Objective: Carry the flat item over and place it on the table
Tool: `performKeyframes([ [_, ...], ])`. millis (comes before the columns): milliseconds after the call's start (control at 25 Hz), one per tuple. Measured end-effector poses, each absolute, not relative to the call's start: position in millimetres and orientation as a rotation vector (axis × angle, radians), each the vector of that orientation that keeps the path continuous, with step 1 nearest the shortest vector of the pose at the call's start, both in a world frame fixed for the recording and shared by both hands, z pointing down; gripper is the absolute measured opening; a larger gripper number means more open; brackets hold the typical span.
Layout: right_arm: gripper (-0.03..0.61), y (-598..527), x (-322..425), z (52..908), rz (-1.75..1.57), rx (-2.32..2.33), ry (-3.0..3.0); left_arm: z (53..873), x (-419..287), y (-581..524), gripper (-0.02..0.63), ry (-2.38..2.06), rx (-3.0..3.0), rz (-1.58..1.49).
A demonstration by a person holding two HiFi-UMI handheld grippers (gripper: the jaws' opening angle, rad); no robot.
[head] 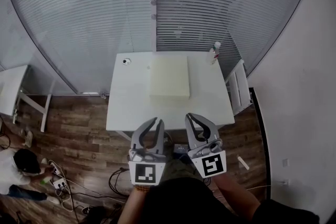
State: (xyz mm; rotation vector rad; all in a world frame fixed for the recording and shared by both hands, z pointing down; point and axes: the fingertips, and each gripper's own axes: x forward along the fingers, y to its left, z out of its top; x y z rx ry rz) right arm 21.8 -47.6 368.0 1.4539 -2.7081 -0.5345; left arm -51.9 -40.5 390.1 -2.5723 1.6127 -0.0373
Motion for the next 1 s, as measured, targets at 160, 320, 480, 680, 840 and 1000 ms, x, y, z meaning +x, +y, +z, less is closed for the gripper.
performKeyframes([
  [160,0.003,-48,24,369,-0.531,1.463,-2.708,395,-51,-41,0.04,1.61,-2.58,-0.056],
  [320,0.003,-45,22,371,-0.53,1.461,-2.703,396,-54,-38,0.04,1.618,-2.582,-0.055],
  [480,0.003,-44,21,370,-0.529,1.457,-2.707,393,-54,-39,0.04,1.6,-2.58,-0.038],
  [680,0.005,-48,20,373,-0.524,1.475,-2.686,397,-53,-39,0.035,1.571,-2.607,-0.053],
  [840,0.004,-47,18,376,-0.517,1.48,-2.679,399,-56,-39,0.034,1.563,-2.619,-0.045],
  [1000,0.003,-46,19,383,-0.503,1.483,-2.658,400,-62,-39,0.025,1.568,-2.629,-0.031],
])
